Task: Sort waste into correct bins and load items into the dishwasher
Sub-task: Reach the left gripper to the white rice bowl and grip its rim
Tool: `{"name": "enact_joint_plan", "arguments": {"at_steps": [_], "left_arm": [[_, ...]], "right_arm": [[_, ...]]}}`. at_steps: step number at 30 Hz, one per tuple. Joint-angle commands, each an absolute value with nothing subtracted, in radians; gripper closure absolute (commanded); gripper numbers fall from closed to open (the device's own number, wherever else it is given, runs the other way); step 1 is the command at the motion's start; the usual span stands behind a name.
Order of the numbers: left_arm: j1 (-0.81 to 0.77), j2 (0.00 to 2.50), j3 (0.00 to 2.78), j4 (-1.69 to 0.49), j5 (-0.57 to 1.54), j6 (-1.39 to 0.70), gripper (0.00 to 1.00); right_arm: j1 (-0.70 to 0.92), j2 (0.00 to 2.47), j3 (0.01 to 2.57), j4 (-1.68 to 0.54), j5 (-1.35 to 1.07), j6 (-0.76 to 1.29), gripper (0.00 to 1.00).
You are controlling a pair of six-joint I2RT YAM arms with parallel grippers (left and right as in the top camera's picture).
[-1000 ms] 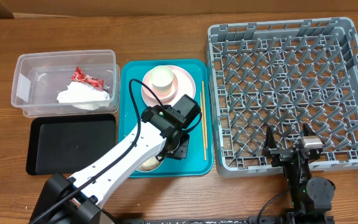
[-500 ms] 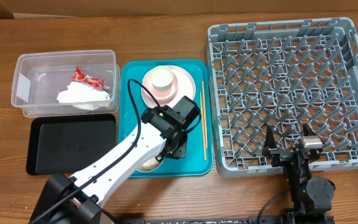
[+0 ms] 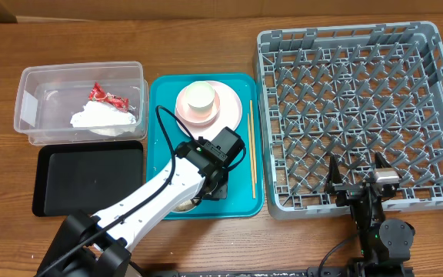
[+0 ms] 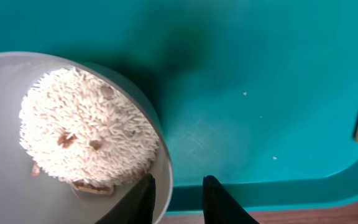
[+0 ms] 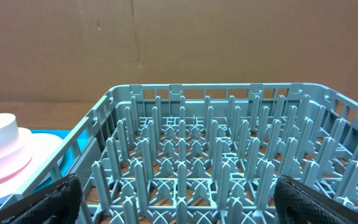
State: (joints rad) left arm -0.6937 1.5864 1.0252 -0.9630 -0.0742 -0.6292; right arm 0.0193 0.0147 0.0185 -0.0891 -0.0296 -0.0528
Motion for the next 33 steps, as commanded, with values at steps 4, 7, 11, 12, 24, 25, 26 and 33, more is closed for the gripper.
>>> {"name": "enact_joint_plan", "arguments": {"at_steps": [4,7,11,12,24,25,26,33], "left_arm": [[-0.696,1.590,1.001,-0.933,-0.134,-0.645,0.72],[-0.696,1.590,0.982,-0.914,-0.134,-0.657,0.72],[-0.696,1.590,0.966,-0.908,-0.134,-0.659,0.72],[-0.696,1.590,0.965,-0.908,-0.134,-0.659,0.73],[-0.696,1.590,0.941,-0.898,-0.131,-0.670,0.81],[-0.696,1.590,0.937,-0.894,-0.129,-0.678,0.83],[-0.696,1.590,0.934,-0.892,-0.125,-0.686,0.85],[-0.696,1.590,0.933,-0.878,-0.096,-0.688,0.88]], "right_arm": [[0.015,0.003,0.008,-0.081,-0.036,-0.053,0.00],[0.015,0.003,0.008,-0.081,-0.036,-0.053,0.00],[0.015,0.003,0.008,-0.081,-0.036,-0.053,0.00],[0.015,0.003,0.008,-0.081,-0.036,-0.053,0.00],[0.015,0.003,0.008,-0.081,-0.036,-0.053,0.00],[0.015,0.003,0.008,-0.081,-0.036,-0.053,0.00],[0.015,0.003,0.008,-0.081,-0.036,-0.053,0.00],[0.015,0.003,0.008,-0.081,-0.036,-0.053,0.00]]}}
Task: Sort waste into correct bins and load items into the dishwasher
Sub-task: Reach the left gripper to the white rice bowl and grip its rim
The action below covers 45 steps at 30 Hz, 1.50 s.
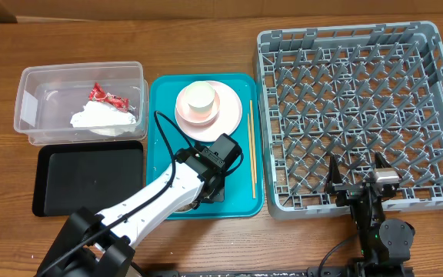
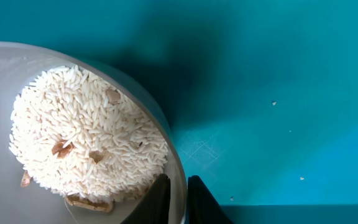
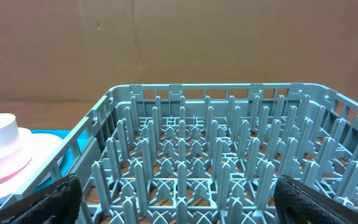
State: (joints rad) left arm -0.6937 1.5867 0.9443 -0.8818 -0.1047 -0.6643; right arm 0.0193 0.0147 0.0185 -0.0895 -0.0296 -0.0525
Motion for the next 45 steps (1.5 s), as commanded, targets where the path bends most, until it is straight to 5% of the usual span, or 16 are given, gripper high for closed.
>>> {"name": "enact_joint_plan", "arguments": {"at_steps": [1,10,17,35,45], "left_arm": [[-0.696,1.590,0.933,-0.878,-0.096,-0.688,0.87],[-0.696,1.590,0.933,-0.878,-0.095,-0.688,0.94],[-0.696,1.590,0.932,-0.882,-0.083,-0.688,0.84],[-0.696,1.590,0.918,-0.878,-0.078,-0.688,0.86],[-0.696,1.590,0.920,-0.863,-0.077,-0.688,0.96]], "right_arm": [[0.015,0.003,0.008,-0.081,-0.036,-0.053,0.00],[0.015,0.003,0.008,-0.081,-0.036,-0.053,0.00],[0.015,0.003,0.008,-0.081,-0.036,-0.053,0.00],[0.015,0.003,0.008,-0.081,-0.036,-0.053,0.00],[0.015,0.003,0.008,-0.081,-0.036,-0.053,0.00]]}}
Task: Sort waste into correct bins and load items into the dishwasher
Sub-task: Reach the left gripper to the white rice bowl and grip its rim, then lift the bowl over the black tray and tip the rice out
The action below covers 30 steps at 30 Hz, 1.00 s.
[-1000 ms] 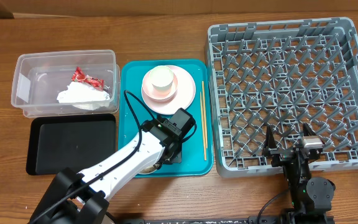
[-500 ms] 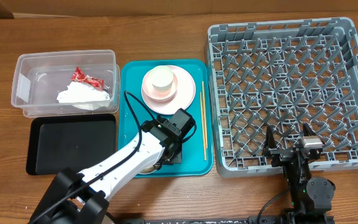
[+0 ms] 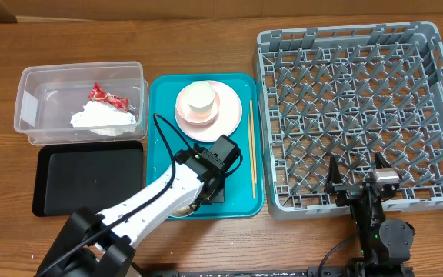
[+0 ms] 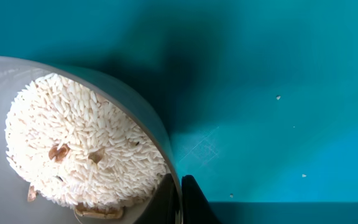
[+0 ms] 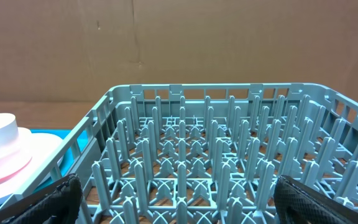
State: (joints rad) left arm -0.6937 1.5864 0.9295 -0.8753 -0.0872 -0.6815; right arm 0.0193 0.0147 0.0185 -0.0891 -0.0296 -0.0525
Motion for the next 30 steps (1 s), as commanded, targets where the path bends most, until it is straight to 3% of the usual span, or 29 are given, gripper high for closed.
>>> {"name": "enact_joint_plan", "arguments": {"at_steps": [1,21,26,30], "left_arm": [[-0.696,1.590,0.922,-0.863,-0.077,-0.687,0.96],[-0.679,1.588,1.293,-1.168,-0.176,-0.601,0.96],[-0.604,1.588,1.345,-1.229,-0.187,-0.585,0.96],[-0.482,1.587,1.348,-1.245,-0.062,-0.494,0.96]], "right_arm": [[0.015,0.003,0.008,-0.081,-0.036,-0.053,0.00],[0.015,0.003,0.008,-0.081,-0.036,-0.053,0.00],[0.015,0.003,0.008,-0.081,-0.036,-0.053,0.00],[0.015,0.003,0.008,-0.081,-0.036,-0.053,0.00]]}}
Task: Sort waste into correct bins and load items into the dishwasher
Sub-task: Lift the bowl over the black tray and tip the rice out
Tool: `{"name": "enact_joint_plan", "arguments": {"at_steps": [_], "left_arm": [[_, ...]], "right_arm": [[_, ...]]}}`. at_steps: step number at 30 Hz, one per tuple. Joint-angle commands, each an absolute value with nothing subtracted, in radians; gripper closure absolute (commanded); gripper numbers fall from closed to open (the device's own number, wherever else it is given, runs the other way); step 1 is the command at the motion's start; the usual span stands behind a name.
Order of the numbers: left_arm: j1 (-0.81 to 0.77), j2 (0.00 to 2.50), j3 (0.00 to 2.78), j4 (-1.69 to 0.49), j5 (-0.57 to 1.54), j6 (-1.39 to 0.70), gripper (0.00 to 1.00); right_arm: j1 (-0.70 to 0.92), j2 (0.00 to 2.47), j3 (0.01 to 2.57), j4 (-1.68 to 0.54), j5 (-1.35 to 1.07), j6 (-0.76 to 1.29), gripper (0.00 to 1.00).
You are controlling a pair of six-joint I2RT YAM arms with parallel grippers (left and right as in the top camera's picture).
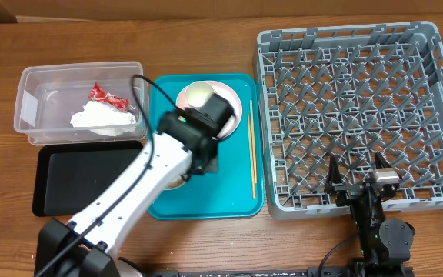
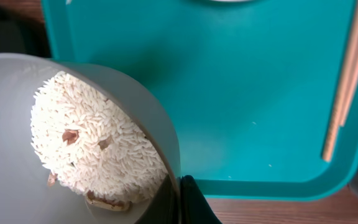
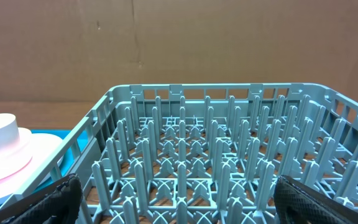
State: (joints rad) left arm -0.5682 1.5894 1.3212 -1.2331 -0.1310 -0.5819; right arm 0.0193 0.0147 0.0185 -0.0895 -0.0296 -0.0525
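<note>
A grey bowl [image 2: 17, 155] with a mound of white rice [image 2: 98, 143] hangs above the teal tray [image 2: 241, 93]. My left gripper [image 2: 179, 190] is shut on the bowl's right rim, one finger inside and one outside. In the overhead view the left gripper [image 1: 203, 151] sits over the tray's middle, and the arm hides most of the bowl [image 1: 175, 181]. A white cup [image 1: 198, 95] stands on a pink plate [image 1: 229, 104] at the tray's back. Wooden chopsticks [image 1: 252, 146] lie along its right side. My right gripper [image 3: 179, 199] rests open at the near edge of the grey dish rack [image 1: 360, 108].
A clear bin [image 1: 29, 108] holding a red wrapper and crumpled white paper stands at the back left. A black tray [image 1: 87, 181] lies in front of it, left of the teal tray. The rack fills the right side of the table.
The left gripper, still shut on the bowl's rim, now holds the bowl well above the teal tray, and the arm is further back. The right arm has not moved.
The left gripper first stood open astride the rice bowl's rim at the tray's front. Then its fingers were closer together, then shut on the rim. Now the bowl is held up off the tray. The right gripper has stayed open at the rack throughout.
</note>
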Motion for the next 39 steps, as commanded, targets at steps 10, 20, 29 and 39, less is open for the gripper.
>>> {"name": "enact_joint_plan", "arguments": {"at_steps": [10,20,29,39], "left_arm": [[-0.117,1.587,1.348,-1.260,0.258,-0.258,0.96],[0.185,1.587,1.345,-1.282,0.444,-0.092,0.96],[0.389,1.587,1.329,-1.282,0.760,0.071,0.96],[0.619,1.587,1.232,-1.297,1.086,0.255,0.96]], "right_arm": [[0.015,0.003,0.008,-0.081,-0.036,-0.053,0.00],[0.015,0.003,0.008,-0.081,-0.036,-0.053,0.00],[0.015,0.003,0.008,-0.081,-0.036,-0.053,0.00],[0.015,0.003,0.008,-0.081,-0.036,-0.053,0.00]]}}
